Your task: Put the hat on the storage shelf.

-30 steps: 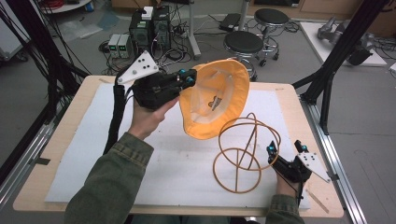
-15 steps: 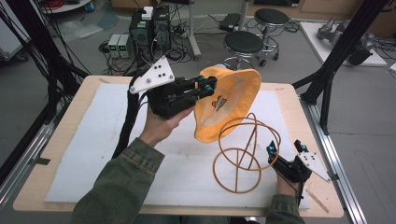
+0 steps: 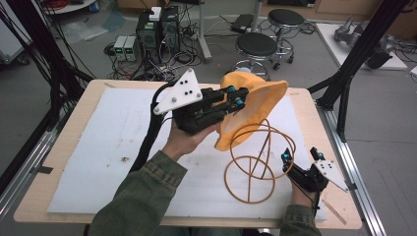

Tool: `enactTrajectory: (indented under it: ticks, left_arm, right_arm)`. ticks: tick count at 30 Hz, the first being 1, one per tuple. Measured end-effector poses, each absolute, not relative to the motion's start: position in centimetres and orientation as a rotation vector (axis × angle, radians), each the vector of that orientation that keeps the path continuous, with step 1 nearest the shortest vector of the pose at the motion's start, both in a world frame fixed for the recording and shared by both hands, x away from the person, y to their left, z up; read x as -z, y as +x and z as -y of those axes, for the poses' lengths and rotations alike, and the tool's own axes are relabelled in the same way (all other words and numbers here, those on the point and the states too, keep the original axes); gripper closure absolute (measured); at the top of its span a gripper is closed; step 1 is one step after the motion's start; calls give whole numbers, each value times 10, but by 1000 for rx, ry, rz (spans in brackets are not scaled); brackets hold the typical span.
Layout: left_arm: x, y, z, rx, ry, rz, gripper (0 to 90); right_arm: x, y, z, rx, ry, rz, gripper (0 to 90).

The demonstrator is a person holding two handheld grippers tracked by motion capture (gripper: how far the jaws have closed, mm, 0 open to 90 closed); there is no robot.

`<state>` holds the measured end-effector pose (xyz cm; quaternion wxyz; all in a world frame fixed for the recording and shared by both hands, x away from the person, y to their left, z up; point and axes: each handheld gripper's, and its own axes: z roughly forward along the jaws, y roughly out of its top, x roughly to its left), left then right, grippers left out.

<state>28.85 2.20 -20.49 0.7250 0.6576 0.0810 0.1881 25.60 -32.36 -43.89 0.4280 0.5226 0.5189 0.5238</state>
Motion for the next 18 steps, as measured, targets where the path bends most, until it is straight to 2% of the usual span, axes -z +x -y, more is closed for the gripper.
enactTrajectory:
  ticks: [18]
  left_arm:
    - [220, 266, 12, -350, 1471, -76, 868]
  right_arm:
    - [439, 256, 325, -1310, 1302, -1294, 81]
